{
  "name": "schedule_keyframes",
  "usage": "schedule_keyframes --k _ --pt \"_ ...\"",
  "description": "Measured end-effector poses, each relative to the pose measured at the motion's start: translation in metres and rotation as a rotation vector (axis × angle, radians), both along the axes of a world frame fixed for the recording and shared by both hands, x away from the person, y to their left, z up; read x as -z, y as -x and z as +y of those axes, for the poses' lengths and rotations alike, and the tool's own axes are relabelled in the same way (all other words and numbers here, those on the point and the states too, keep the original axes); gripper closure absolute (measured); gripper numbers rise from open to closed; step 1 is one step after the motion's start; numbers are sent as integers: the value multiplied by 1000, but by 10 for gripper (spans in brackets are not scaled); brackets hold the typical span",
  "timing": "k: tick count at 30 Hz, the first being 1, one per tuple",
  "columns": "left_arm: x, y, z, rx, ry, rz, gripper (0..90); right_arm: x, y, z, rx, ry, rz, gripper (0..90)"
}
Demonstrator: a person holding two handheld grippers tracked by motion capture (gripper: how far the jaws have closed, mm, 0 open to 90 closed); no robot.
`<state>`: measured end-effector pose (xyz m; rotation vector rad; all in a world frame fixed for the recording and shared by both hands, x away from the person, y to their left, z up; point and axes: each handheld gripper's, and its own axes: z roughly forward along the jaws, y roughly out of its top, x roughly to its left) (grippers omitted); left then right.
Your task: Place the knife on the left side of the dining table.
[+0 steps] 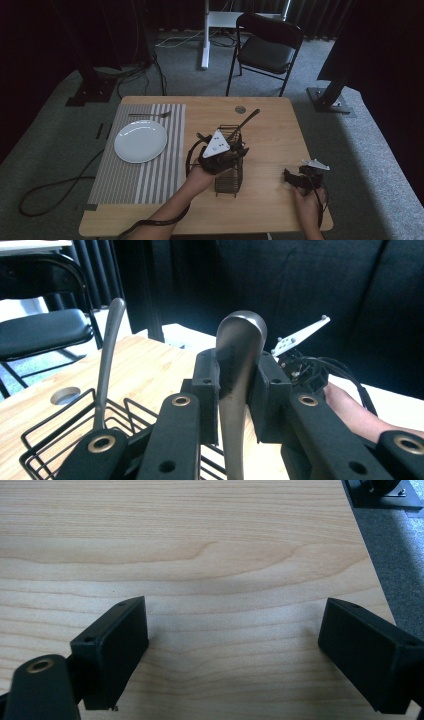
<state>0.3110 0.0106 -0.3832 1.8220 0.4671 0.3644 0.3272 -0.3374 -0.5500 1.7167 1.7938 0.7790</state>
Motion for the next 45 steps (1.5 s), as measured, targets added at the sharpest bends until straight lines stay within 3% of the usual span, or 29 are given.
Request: schedule_keyframes --k 16,33,38,43,45 --pt "1 0 -12 12 9 -16 762 0 0 0 0 0 -1 120" --pt "3 3 -15 -29 59 -33 763 0 0 0 0 0 0 120" --pt "4 2 -14 -29 78 -17 763 0 0 0 0 0 1 120" --pt "4 2 -16 -26 45 -20 762 0 0 0 0 0 0 120" --pt "4 1 -16 -15 54 -3 760 0 0 0 0 0 0 120"
